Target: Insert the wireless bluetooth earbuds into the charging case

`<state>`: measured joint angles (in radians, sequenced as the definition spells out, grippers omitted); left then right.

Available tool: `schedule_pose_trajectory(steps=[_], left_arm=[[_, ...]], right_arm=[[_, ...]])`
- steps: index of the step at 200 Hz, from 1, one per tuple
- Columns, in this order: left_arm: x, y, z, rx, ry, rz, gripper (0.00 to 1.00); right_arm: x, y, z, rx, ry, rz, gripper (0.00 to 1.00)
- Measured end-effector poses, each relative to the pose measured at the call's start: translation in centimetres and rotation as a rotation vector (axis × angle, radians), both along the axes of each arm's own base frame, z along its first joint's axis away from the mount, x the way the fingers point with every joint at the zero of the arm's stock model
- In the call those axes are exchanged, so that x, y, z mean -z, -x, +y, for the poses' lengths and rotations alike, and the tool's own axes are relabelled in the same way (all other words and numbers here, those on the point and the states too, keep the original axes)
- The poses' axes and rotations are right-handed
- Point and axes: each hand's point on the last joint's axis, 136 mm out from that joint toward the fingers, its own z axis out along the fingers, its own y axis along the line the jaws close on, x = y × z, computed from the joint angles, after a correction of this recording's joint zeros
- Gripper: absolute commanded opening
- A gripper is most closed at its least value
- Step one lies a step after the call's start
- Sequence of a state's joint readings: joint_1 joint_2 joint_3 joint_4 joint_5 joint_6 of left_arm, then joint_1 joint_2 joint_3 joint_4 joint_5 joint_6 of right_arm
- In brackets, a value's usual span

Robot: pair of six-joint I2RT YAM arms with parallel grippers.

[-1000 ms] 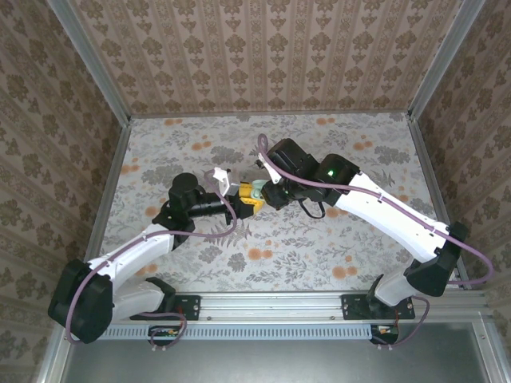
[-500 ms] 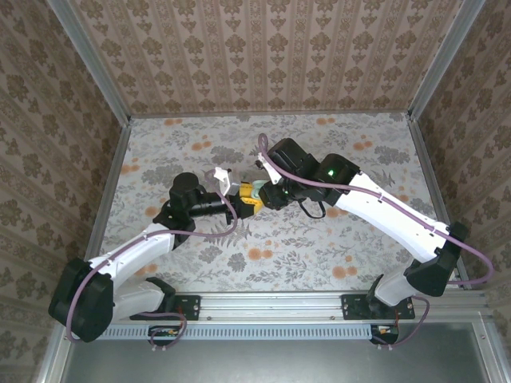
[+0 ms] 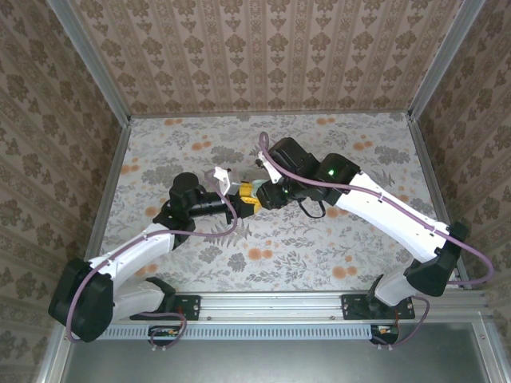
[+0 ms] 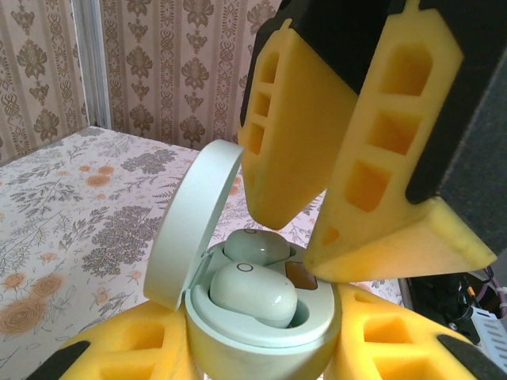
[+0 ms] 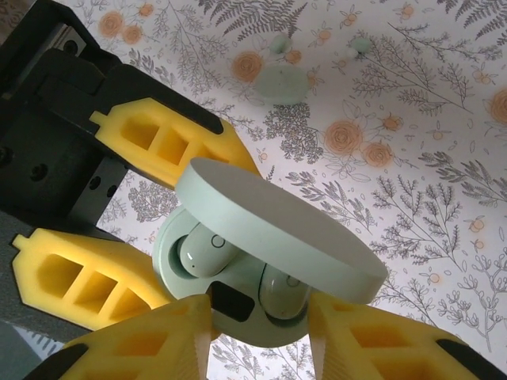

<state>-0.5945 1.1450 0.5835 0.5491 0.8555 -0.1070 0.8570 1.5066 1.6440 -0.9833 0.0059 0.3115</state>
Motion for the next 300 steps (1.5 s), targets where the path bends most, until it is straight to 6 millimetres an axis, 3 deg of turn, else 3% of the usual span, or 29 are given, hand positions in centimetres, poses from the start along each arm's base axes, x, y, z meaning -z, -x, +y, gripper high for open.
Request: schedule_pose_trajectory(steps=[81,114,142,162,217,249,300], left_arm=[[-0.1,0.0,0.0,0.0,0.001,-0.002,0.0],[-0.1,0.0,0.0,-0.001,0.001,-0.002,0.0],[-0.1,0.0,0.0,-0.004,0.003,-0.004,0.0],[-0.3,-0.1,0.0,-0.004,0.008,-0.011,0.0],[-1.2,-0.1,-0.5,0.006,0.05,-0.022,0.0],[-1.0,-0.1,-2.2,0.043,0.063,0.008,0.0],[-2.7,-0.2,-5.2,0.091,0.112,-0.02,0.0]], right_arm=[[-1.1,-0.4,-0.8,0.03,-0.041,0.0,0.39],[-3.5,-0.5,-2.0,0.06,-0.124,-0.022,0.4],[-6.4,-0.9,-4.3,0.118,-0.224,-0.066,0.41],[-7.3,-1.4,-6.1,0.177,-0.286,-0.073,0.42],[-5.1,-4.0,-8.2,0.316,-0.431,0.051,0.44],[-4.5,-5.3,-8.3,0.355,-0.533,0.113,0.44],[-3.3,-6.3,-8.9,0.395,-0.627,0.185,0.45]])
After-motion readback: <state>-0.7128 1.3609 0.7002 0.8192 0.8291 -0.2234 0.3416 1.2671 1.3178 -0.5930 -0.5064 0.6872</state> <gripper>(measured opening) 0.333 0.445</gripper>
